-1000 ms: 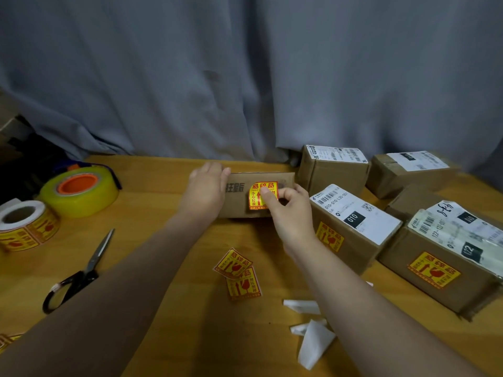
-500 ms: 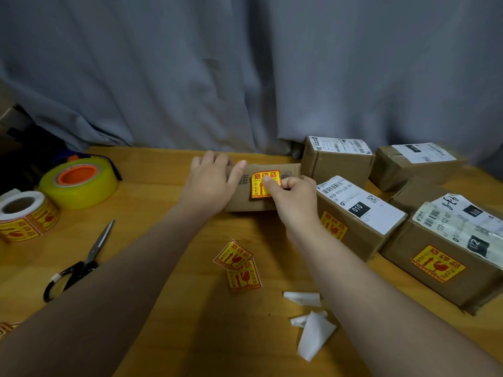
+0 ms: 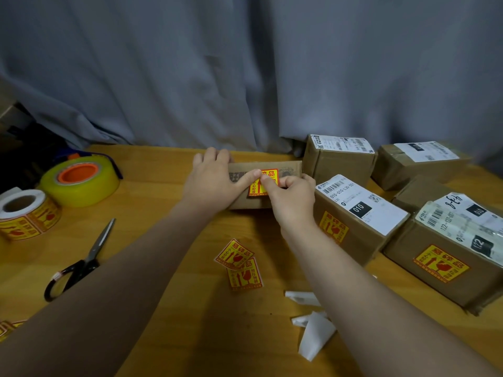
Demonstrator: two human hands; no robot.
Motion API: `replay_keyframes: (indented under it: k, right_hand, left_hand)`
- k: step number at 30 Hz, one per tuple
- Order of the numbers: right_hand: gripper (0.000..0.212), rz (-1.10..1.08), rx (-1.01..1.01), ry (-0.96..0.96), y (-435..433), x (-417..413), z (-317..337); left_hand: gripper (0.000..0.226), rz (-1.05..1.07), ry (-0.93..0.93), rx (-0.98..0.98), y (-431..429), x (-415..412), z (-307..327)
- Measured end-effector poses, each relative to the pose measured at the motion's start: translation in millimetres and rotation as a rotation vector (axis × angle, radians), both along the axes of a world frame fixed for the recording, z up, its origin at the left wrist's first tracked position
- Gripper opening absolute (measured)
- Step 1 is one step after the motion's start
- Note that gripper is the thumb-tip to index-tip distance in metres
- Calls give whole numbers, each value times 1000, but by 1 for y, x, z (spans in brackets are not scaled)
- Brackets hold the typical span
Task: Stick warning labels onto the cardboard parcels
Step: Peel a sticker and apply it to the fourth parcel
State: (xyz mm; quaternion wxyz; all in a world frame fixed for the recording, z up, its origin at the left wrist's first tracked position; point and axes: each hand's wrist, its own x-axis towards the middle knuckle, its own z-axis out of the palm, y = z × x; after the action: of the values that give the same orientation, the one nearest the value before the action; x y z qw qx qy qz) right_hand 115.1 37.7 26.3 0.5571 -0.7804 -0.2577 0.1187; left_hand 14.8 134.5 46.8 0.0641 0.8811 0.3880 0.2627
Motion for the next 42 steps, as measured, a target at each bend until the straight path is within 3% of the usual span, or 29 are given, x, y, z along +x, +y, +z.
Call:
replay_keyframes:
  k: [13, 20, 36, 42]
  right_hand:
    - [29, -30, -68, -68, -2, -5, 2]
    - [45, -78, -92, -139, 4, 0, -5]
    - [57, -90, -72, -165, 3, 19, 1]
    - [62, -128, 58, 30, 2, 23, 5]
  left_hand:
    - [66, 23, -8, 14, 2, 3, -2]
    - [61, 30, -26, 14, 2, 5, -2]
    - [59, 12, -31, -6, 4, 4, -1]
    - [55, 7, -20, -42, 5, 5, 1]
